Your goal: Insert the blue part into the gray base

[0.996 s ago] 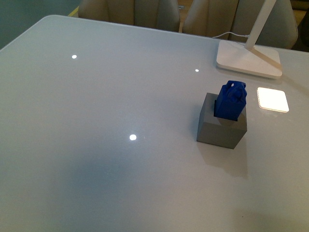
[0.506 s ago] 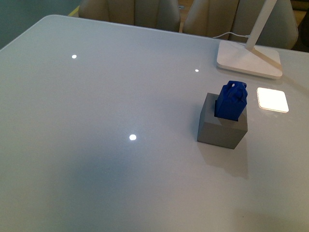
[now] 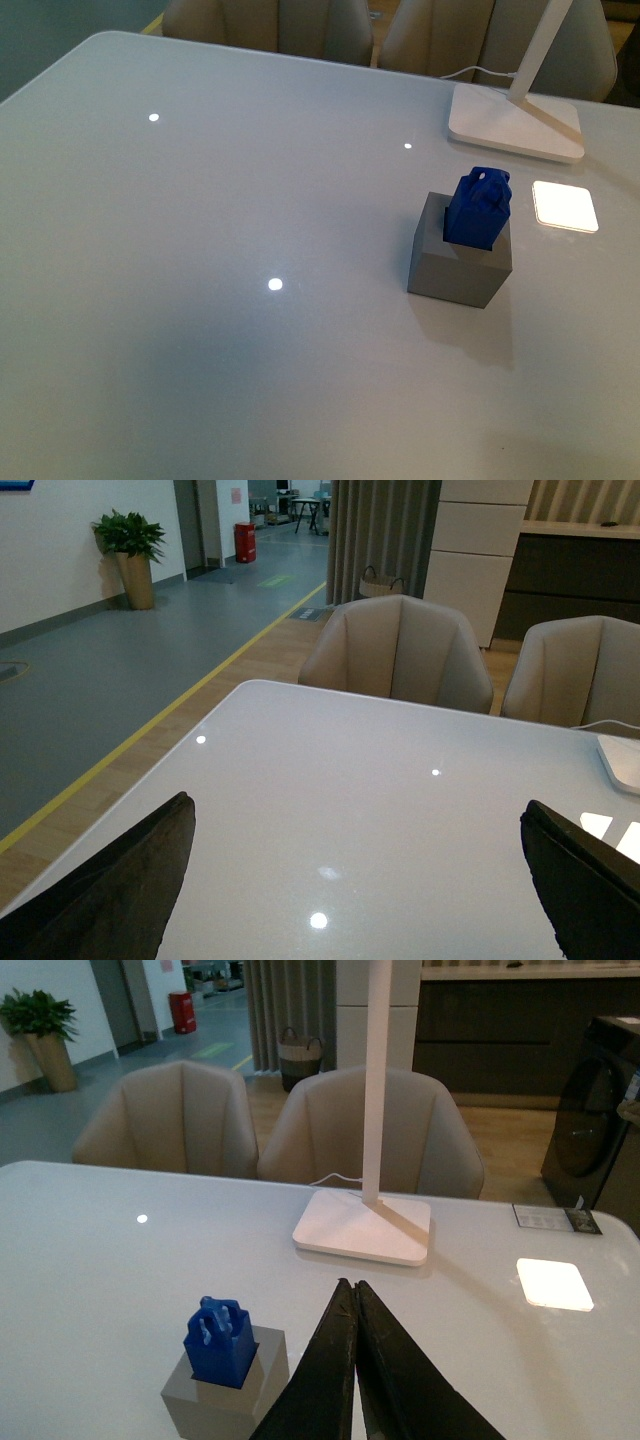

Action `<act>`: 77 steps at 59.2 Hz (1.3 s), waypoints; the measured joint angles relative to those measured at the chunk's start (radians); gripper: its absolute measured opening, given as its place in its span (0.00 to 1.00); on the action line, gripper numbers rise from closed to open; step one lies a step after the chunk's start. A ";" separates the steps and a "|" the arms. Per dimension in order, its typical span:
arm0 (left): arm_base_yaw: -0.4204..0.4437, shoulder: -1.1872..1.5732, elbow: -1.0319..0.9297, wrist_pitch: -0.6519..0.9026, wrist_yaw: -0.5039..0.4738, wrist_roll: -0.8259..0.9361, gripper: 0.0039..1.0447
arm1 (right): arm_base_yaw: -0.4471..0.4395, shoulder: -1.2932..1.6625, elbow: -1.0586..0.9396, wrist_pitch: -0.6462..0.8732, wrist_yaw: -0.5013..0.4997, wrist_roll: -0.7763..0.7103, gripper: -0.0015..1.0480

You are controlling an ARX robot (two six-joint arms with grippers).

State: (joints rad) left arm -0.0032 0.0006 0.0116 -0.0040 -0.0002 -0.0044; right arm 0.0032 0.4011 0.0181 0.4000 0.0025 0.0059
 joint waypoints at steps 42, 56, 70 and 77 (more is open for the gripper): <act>0.000 0.000 0.000 0.000 0.000 0.000 0.93 | 0.000 -0.287 0.000 -0.309 0.000 0.000 0.02; 0.000 0.000 0.000 0.000 0.000 0.000 0.93 | 0.000 -0.394 0.000 -0.398 0.000 0.000 0.02; 0.000 0.000 0.000 0.000 0.000 0.000 0.93 | 0.000 -0.395 0.000 -0.399 0.000 -0.002 0.35; 0.000 0.000 0.000 0.000 0.000 0.000 0.93 | 0.000 -0.395 0.000 -0.399 0.000 -0.002 0.60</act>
State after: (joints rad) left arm -0.0032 0.0006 0.0116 -0.0040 -0.0002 -0.0044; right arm 0.0032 0.0059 0.0181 0.0013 0.0021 0.0044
